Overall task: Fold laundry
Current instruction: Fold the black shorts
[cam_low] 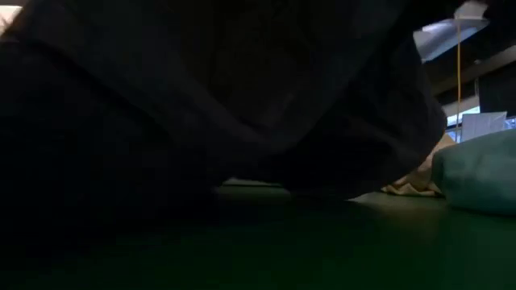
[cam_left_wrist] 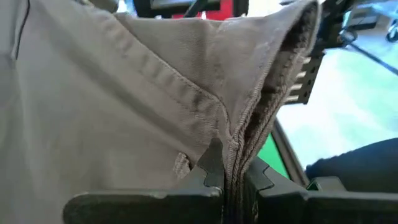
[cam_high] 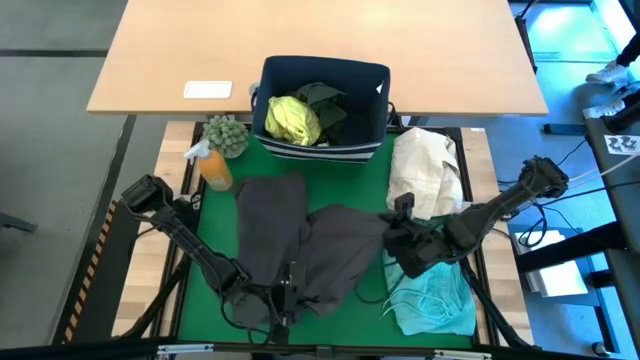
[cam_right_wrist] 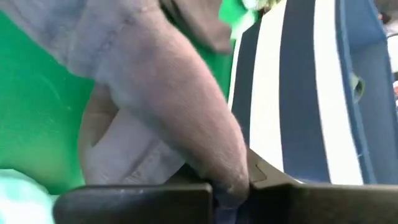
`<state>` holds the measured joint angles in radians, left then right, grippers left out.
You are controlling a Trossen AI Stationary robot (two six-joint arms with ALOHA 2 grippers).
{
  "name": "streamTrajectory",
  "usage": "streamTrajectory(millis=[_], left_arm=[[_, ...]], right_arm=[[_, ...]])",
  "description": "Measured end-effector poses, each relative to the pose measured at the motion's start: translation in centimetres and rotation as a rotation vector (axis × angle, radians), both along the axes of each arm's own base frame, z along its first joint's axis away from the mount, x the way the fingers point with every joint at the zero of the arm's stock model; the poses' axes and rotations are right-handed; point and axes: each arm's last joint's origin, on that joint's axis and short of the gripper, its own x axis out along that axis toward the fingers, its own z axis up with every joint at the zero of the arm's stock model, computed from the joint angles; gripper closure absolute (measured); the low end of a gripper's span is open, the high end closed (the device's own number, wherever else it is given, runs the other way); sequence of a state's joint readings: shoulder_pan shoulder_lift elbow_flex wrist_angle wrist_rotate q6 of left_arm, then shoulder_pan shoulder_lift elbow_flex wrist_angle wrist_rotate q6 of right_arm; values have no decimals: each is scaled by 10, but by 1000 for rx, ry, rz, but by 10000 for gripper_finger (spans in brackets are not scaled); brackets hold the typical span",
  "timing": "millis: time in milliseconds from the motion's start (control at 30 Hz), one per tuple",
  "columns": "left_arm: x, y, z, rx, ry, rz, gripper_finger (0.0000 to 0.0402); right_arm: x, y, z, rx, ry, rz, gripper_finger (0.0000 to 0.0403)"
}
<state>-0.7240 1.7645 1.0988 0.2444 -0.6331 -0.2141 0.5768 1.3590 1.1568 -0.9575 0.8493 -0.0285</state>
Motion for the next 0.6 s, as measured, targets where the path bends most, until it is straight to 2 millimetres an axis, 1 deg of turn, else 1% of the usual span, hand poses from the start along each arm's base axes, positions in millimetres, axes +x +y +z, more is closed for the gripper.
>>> streamTrajectory(millis=[133, 267, 400, 600], left_arm=[[-3, -9, 9, 66, -87, -42, 401], [-14, -15, 18, 95, -123, -23, 401], [-30, -23, 26, 119, -139, 10, 401], [-44, -34, 25, 137, -138, 20, 401]], right_arm=[[-1, 5, 20, -4, -41, 16, 392], [0, 6, 31, 22, -51, 33, 396], [0, 8, 27, 97, -9, 61, 393], [-3, 11, 6, 296, 72, 44, 358]])
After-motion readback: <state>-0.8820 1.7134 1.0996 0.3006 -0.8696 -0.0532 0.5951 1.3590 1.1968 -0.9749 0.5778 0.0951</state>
